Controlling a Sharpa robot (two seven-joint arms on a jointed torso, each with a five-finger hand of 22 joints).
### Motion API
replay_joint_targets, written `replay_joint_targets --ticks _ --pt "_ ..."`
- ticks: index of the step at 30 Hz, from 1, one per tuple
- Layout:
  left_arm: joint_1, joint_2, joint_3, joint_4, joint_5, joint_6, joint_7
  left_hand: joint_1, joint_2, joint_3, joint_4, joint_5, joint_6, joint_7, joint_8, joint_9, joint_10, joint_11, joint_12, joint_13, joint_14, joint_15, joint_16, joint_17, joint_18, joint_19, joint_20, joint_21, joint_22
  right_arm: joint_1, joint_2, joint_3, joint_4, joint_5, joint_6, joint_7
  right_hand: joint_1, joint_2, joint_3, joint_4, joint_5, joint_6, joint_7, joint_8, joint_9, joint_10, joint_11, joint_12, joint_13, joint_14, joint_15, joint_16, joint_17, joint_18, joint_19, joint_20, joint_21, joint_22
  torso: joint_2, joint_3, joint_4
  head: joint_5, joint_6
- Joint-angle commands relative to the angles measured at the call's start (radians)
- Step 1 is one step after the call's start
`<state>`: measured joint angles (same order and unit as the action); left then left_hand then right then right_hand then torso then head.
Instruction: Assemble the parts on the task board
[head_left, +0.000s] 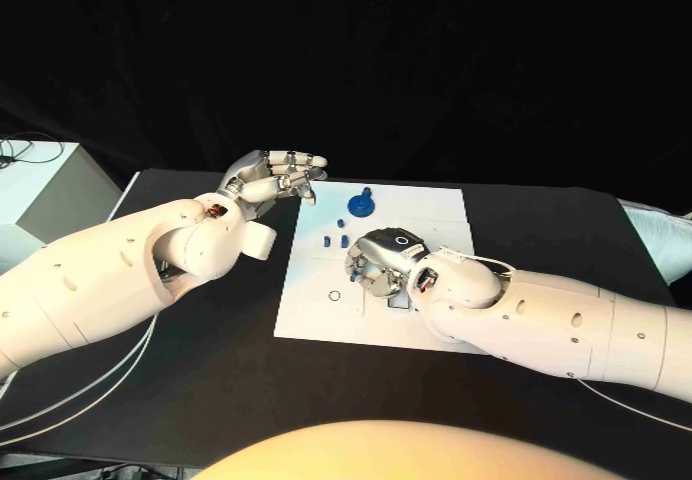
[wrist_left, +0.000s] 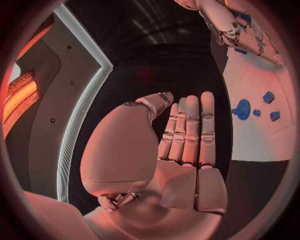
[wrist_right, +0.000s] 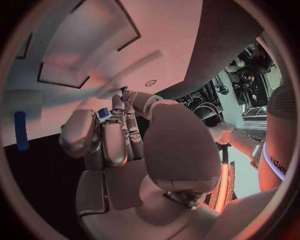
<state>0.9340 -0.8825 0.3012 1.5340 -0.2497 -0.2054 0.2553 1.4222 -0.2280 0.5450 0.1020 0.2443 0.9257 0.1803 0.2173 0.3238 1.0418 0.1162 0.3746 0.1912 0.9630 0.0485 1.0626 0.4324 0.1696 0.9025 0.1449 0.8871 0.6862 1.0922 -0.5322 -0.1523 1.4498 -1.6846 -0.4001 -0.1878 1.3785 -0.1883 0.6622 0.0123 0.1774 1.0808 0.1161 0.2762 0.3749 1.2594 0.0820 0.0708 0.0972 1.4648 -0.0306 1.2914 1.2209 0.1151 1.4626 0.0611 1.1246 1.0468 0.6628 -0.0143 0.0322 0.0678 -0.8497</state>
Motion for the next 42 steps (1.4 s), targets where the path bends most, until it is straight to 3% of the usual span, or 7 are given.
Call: replay_joint_targets --ticks 1,5,9,12,17,34,42 --pt "0.000 0.000 0.001 0.003 0.006 0.006 0.008 0.001 0.010 -0.005 -0.002 -0.001 0.000 0.006 0.003 -0.001 -0.005 0.001 0.003 0.001 -0.002 0.002 -0.004 -0.001 0.015 0.006 -0.001 -0.003 -0.001 -0.001 0.001 0.000 -0.001 -0.014 0.033 -0.002 -0.003 0.010 0.008 -0.002 0.004 0.002 0.001 0.003 0.002 0.043 -0.034 0.002 0.002 0.049 -0.007 -0.003 -0.003 -0.014 -0.002 -0.005 -0.005 -0.002 0.000 0.0004 -0.0009 0.002 -0.001" --pt "0.000 0.000 0.001 0.004 0.006 0.007 0.007 0.001 0.010 -0.005 -0.002 -0.001 0.000 0.006 0.003 -0.001 -0.005 0.001 0.003 0.001 -0.002 0.002 -0.004 -0.001 0.015 0.006 -0.001 -0.003 -0.001 -0.001 0.004 -0.001 -0.007 -0.007 0.036 0.002 -0.021 -0.002 0.003 -0.003 0.004 -0.025 0.014 -0.008 0.002 0.011 -0.022 -0.010 -0.003 0.046 0.002 -0.004 -0.010 -0.014 -0.009 0.001 -0.008 -0.003 0.000 0.0002 -0.0011 0.002 -0.001" --pt "0.000 -0.001 0.001 0.004 0.006 0.008 0.006 0.001 0.010 -0.005 -0.002 -0.001 0.000 0.006 0.003 -0.001 -0.005 0.001 0.003 0.001 -0.002 0.002 -0.004 -0.001 0.015 0.006 -0.001 -0.003 -0.001 -0.001 0.008 -0.002 -0.015 0.006 0.037 0.014 -0.073 -0.050 -0.026 0.017 0.005 -0.095 0.041 -0.050 -0.012 -0.085 0.008 -0.011 -0.027 0.040 0.028 -0.009 -0.027 -0.009 -0.028 0.021 -0.045 -0.039 0.000 0.0001 -0.0010 0.002 -0.002" --pt "0.000 -0.001 0.001 0.004 0.006 0.008 0.005 0.001 0.010 -0.005 -0.002 -0.001 0.000 0.006 0.003 -0.001 -0.005 0.001 0.003 0.001 -0.002 0.002 -0.004 -0.001 0.015 0.006 -0.001 -0.003 -0.001 -0.001 0.011 -0.004 -0.020 0.013 0.039 0.022 -0.078 -0.072 -0.063 0.023 -0.016 -0.140 0.045 -0.085 -0.024 -0.171 0.019 -0.009 -0.034 0.030 0.037 -0.024 -0.057 0.007 -0.054 0.033 -0.111 -0.105 0.000 0.0003 -0.0008 0.002 -0.003" --pt "0.000 -0.001 0.001 0.004 0.006 0.009 0.003 0.002 0.011 -0.007 0.000 -0.001 0.000 0.006 0.005 -0.002 -0.007 0.002 0.004 0.002 -0.001 0.002 -0.006 -0.001 0.015 0.007 0.000 -0.006 -0.003 -0.001 0.011 -0.007 -0.023 0.018 0.034 0.030 -0.039 -0.055 -0.175 0.028 -0.018 -0.160 0.042 -0.114 -0.037 -0.250 0.023 -0.001 -0.033 0.017 0.041 -0.044 -0.099 0.018 -0.070 0.041 -0.163 -0.151 0.000 0.0003 -0.0007 0.002 -0.003" --pt "-0.001 -0.001 0.001 0.000 0.006 0.014 0.001 0.002 0.011 -0.007 0.000 -0.001 0.000 0.006 0.005 -0.002 -0.007 0.002 0.004 0.002 -0.001 0.002 -0.006 -0.001 0.015 0.007 0.000 -0.006 -0.003 0.001 -0.050 -0.006 0.024 0.019 -0.057 0.028 -0.007 -0.037 -0.205 0.033 0.009 -0.151 0.045 -0.121 -0.043 -0.250 0.023 0.012 -0.031 0.021 0.040 -0.032 -0.097 0.015 -0.060 0.041 -0.154 -0.139 -0.001 0.0010 -0.0017 -0.006 0.006" --pt "-0.001 -0.002 0.001 -0.005 0.006 0.015 0.001 0.002 0.011 -0.009 0.001 -0.001 0.000 0.006 0.006 -0.002 -0.009 0.002 0.005 0.002 -0.001 0.002 -0.007 -0.001 0.015 0.009 0.000 -0.008 -0.004 0.054 -0.151 0.013 0.079 0.051 -0.035 0.027 -0.004 -0.038 -0.197 0.041 0.014 -0.134 0.040 -0.122 -0.047 -0.207 0.016 0.038 -0.028 0.025 0.035 -0.016 -0.085 0.007 -0.039 0.038 -0.111 -0.092 -0.002 0.0010 -0.0049 -0.016 0.022"
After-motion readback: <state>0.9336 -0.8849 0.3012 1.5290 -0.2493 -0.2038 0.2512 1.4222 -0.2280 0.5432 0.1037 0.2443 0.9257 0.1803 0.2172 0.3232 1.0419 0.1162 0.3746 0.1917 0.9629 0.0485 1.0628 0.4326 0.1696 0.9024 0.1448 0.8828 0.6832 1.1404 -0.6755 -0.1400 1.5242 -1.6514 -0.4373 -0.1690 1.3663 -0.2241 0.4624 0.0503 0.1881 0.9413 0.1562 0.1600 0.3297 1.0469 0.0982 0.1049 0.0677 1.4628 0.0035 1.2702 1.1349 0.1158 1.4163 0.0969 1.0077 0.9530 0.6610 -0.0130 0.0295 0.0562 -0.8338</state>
